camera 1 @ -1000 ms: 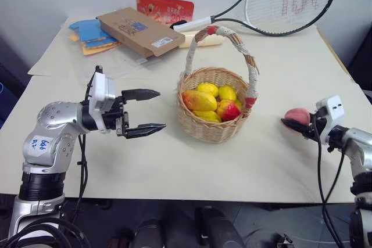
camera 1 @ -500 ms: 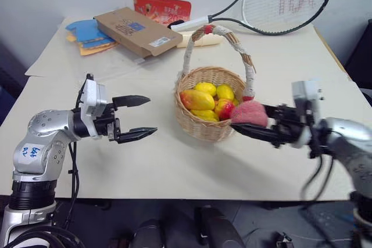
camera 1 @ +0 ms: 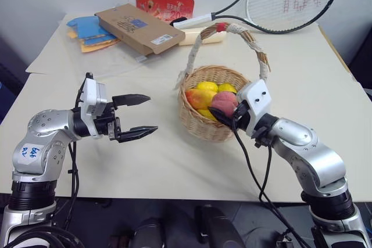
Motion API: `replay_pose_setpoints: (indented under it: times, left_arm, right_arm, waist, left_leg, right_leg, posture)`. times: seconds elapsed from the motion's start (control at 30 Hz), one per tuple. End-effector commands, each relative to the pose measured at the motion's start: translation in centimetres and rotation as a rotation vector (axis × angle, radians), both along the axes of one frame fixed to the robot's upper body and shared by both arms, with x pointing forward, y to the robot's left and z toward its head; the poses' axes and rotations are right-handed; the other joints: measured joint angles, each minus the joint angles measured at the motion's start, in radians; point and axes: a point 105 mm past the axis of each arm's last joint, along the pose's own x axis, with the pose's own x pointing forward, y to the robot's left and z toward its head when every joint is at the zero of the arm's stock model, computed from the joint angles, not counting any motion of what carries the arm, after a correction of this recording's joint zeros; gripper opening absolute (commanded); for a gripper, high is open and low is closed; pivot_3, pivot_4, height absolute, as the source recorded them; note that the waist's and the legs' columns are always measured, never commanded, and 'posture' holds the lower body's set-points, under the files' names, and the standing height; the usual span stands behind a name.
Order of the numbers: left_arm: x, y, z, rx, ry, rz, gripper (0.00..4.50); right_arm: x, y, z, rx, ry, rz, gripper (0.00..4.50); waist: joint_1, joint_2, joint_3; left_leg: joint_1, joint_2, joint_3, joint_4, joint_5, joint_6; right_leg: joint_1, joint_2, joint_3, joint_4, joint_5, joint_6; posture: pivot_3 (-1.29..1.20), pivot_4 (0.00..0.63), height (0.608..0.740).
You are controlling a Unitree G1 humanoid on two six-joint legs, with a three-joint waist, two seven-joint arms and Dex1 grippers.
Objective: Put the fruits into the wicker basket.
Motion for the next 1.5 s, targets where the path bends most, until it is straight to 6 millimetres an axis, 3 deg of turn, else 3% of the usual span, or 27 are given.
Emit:
replay_pose_setpoints:
  times: [0.03,0.23,0.33,0.47,0.6,0.73,0.8,1.0,1.1,1.3,1.43,1.5]
  left_arm:
    - [-0.5,-0.2,1.1,-0.019,-0.045,-0.014,4.50]
    - [-0.5,-0.2,1.2,-0.026,-0.049,-0.011,4.50]
    - [-0.4,-0.1,1.3,-0.026,-0.050,-0.011,4.50]
    - [-0.4,0.1,1.4,-0.025,-0.053,-0.010,4.50]
    - [-0.3,0.1,1.5,-0.026,-0.054,-0.014,4.50]
    - [-0.4,-0.1,1.5,-0.031,-0.039,-0.034,4.50]
    - [-0.3,-0.1,1.6,-0.031,-0.034,-0.038,4.50]
    - [-0.6,-1.0,1.3,-0.025,-0.010,-0.083,4.50]
    - [-0.9,-0.7,1.3,-0.022,-0.007,-0.076,4.50]
    - [-1.2,-0.5,1.4,-0.028,-0.010,-0.054,4.50]
    - [-1.1,-0.8,1.2,-0.031,-0.008,-0.053,4.50]
    - [-0.9,-1.0,1.2,-0.034,-0.009,-0.059,4.50]
  right_arm:
    - [-0.7,1.1,2.6,0.068,-0.144,0.088,4.45]
    - [-4.1,0.5,3.3,0.159,-0.261,0.293,4.45]
    - [-6.4,-0.5,3.1,0.228,-0.142,0.421,4.45]
    - [-8.5,-3.1,1.0,0.198,0.091,0.459,4.45]
    - [-6.0,-9.5,0.4,0.099,0.040,0.223,4.45]
    - [-3.7,-12.6,1.8,0.038,-0.026,0.115,4.45]
    - [-2.5,-12.8,2.5,0.045,-0.041,0.109,4.45]
    - [-0.3,-8.6,2.7,0.139,-0.007,0.281,4.45]
    - [0.6,-7.7,2.8,0.164,0.017,0.325,3.86]
    - [1.2,-7.4,3.6,0.172,0.003,0.364,1.77]
    - [0.4,-8.3,2.7,0.142,0.035,0.361,0.39]
    - [0.0,-9.1,2.3,0.141,0.047,0.337,0.20]
  waist:
    - [0.000,0.000,0.000]
    - [0.007,0.000,0.000]
    - [0.007,0.000,0.000]
    - [0.010,-0.001,-0.001]
    - [0.005,-0.001,-0.001]
    - [0.001,-0.001,-0.001]
    - [0.001,-0.001,0.000]
    - [0.002,-0.001,0.000]
    - [0.004,-0.001,0.000]
    - [0.007,-0.001,0.000]
    - [0.007,-0.001,0.000]
    - [0.010,-0.001,0.000]
  left_leg:
    - [0.000,0.000,0.000,0.000,0.000,0.000]
    - [-0.001,0.000,-0.001,0.000,-0.001,0.003]
    - [-0.001,-0.001,0.000,0.001,-0.002,0.003]
    - [0.000,0.000,-0.001,0.001,-0.002,0.004]
    - [0.001,-0.001,-0.001,0.001,-0.003,0.007]
    - [0.002,-0.001,0.000,0.001,-0.002,0.007]
    - [0.002,0.000,0.000,0.001,-0.001,0.006]
    - [0.002,0.001,0.000,0.000,0.001,0.002]
    - [0.000,0.001,0.000,0.001,0.002,0.001]
    - [0.000,0.000,0.000,0.002,0.001,0.002]
    - [0.000,0.000,0.000,0.001,0.001,0.002]
    - [0.000,0.000,0.000,0.001,0.001,0.002]
  right_leg:
    - [0.000,0.000,0.000,0.000,0.000,0.000]
    - [0.000,0.000,-0.001,-0.001,0.000,0.000]
    - [0.001,-0.001,-0.001,-0.001,0.000,0.001]
    - [0.002,-0.001,-0.001,-0.001,0.000,0.001]
    - [0.003,0.000,-0.001,-0.001,0.001,0.001]
    - [0.003,0.001,0.001,-0.001,0.003,0.001]
    - [0.003,0.002,0.001,0.000,0.003,0.001]
    - [0.002,0.003,0.001,0.000,0.003,0.001]
    - [0.001,0.002,0.001,0.000,0.003,0.001]
    - [0.001,0.000,0.000,-0.001,0.003,0.001]
    - [0.001,0.000,0.000,-0.001,0.003,0.001]
    - [0.001,0.000,-0.001,-0.001,0.003,0.001]
  posture:
    - [0.00,0.150,0.740]
    - [0.00,0.150,0.740]
    - [0.00,0.150,0.740]
    - [0.00,0.150,0.740]
    - [0.00,0.150,0.740]
    - [0.00,0.150,0.740]
    - [0.00,0.150,0.740]
    - [0.00,0.150,0.740]
    - [0.00,0.150,0.740]
    - [0.00,0.150,0.740]
    - [0.00,0.150,0.740]
    - [0.00,0.150,0.740]
